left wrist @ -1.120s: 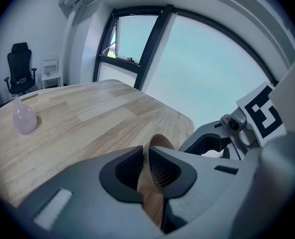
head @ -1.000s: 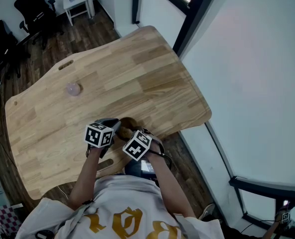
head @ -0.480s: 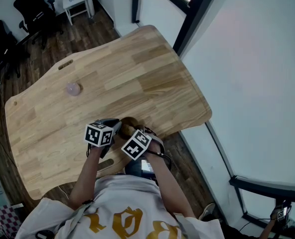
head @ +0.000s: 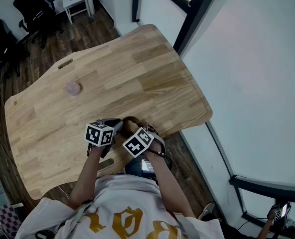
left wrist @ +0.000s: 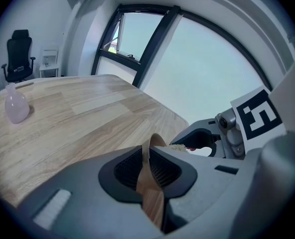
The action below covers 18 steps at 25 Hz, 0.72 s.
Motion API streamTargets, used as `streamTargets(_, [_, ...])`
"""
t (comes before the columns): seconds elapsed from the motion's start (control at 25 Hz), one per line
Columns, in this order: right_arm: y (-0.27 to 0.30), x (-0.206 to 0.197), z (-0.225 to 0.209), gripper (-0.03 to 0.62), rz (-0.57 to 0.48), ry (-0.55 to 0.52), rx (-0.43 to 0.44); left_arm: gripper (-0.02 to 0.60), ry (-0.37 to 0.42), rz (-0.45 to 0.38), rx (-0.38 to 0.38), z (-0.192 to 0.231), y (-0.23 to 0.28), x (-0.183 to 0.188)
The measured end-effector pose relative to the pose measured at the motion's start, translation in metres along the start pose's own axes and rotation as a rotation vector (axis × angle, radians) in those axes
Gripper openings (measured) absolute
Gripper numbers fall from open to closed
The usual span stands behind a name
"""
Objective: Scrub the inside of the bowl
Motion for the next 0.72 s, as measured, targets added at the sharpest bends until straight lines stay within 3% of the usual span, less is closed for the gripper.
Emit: streamTargets(0.72, [-0.0059,0.0001,-0.0082,0.183,-0.034,0.068,0.012,0.040,-0.005,-0.006,-0.042,-0.0024,0.0000,0.0019])
Point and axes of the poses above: the fingertips, and each gripper's own axes: y forward along the fingers, z to its left, x out of its top, the point moved 10 cm from there along -y, backward along the fingers, and after that the axes turned 8 degrees about z, right-handed, at the moved point
